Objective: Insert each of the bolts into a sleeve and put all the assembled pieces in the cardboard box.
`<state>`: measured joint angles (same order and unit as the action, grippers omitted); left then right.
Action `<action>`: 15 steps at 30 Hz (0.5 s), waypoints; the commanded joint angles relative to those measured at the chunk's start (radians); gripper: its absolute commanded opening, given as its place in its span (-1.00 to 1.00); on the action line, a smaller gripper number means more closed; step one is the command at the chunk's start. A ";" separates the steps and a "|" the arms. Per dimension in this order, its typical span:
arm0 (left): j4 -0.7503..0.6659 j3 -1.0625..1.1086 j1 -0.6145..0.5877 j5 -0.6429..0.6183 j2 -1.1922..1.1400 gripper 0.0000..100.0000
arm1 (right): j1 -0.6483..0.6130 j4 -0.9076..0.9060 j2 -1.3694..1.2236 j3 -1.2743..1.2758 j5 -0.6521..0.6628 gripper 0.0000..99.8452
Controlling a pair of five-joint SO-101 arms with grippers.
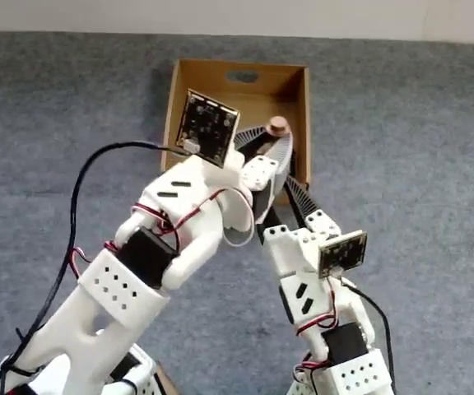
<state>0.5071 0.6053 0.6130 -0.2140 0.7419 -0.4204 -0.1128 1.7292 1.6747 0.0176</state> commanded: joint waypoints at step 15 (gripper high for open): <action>-0.009 0.117 -0.005 -0.006 0.038 -0.98 | -0.008 0.021 0.025 0.061 0.009 -0.99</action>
<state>0.5071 0.7204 0.6130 -0.2140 0.7664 -0.4219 -0.1143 1.7292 1.6763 0.0192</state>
